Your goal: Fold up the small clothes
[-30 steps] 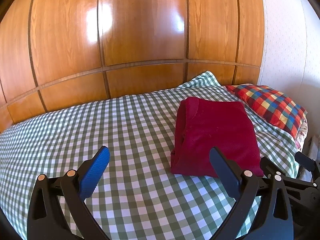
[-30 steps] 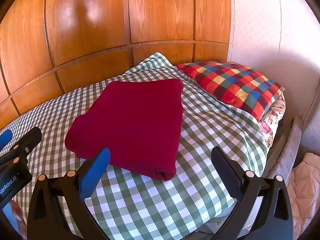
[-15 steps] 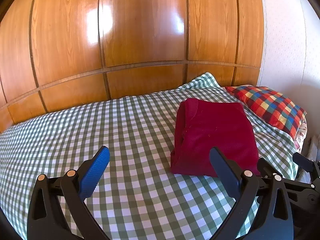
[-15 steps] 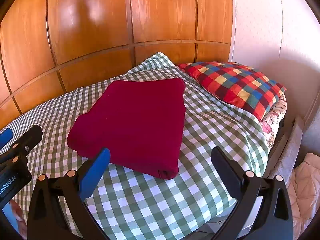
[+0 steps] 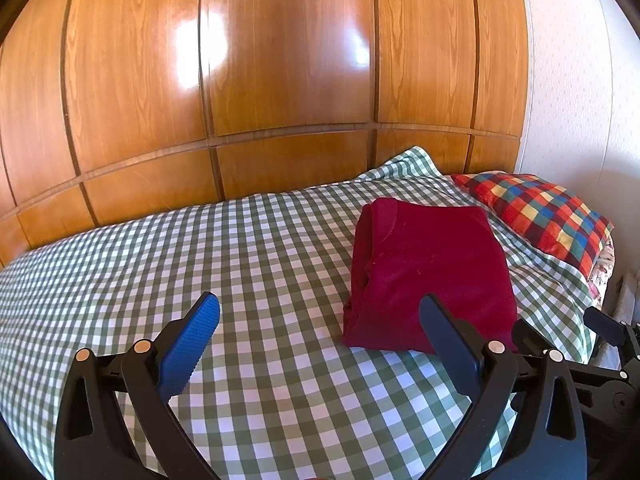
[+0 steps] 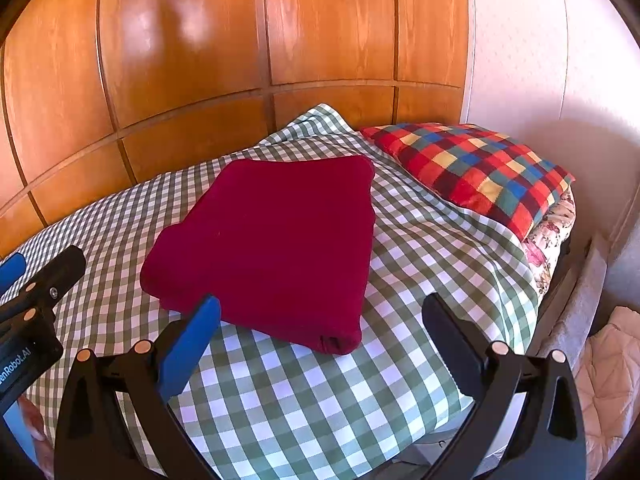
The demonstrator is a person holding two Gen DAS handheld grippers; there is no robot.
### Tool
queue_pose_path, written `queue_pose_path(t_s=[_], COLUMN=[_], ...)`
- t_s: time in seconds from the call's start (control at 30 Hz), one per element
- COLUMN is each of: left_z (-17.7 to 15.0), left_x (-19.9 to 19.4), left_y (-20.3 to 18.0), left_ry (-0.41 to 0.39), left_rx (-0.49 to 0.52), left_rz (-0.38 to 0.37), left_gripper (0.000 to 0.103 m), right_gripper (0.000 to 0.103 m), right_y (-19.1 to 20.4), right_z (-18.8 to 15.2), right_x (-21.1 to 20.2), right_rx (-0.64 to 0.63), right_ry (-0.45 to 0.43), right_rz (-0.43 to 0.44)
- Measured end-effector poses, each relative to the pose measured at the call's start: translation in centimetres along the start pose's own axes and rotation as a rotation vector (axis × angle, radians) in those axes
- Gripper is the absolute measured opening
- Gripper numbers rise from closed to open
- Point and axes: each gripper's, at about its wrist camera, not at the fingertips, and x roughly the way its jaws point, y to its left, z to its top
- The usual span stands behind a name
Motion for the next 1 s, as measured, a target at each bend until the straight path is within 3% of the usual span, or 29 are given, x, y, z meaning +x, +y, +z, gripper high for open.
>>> queue_pose_path(t_s=[1.0], left_z=[0.11], left_x=[-0.44], left_y=[-0.06], left_ry=[-0.035], left_rx=[0.005], left_rz=[0.006], left_gripper=[0.099], right_gripper=[0.101], right_y=[0.04], right_z=[-0.29], right_x=[0.62], right_rx=[0.003], right_ry=[0.019], right_rz=[0.011])
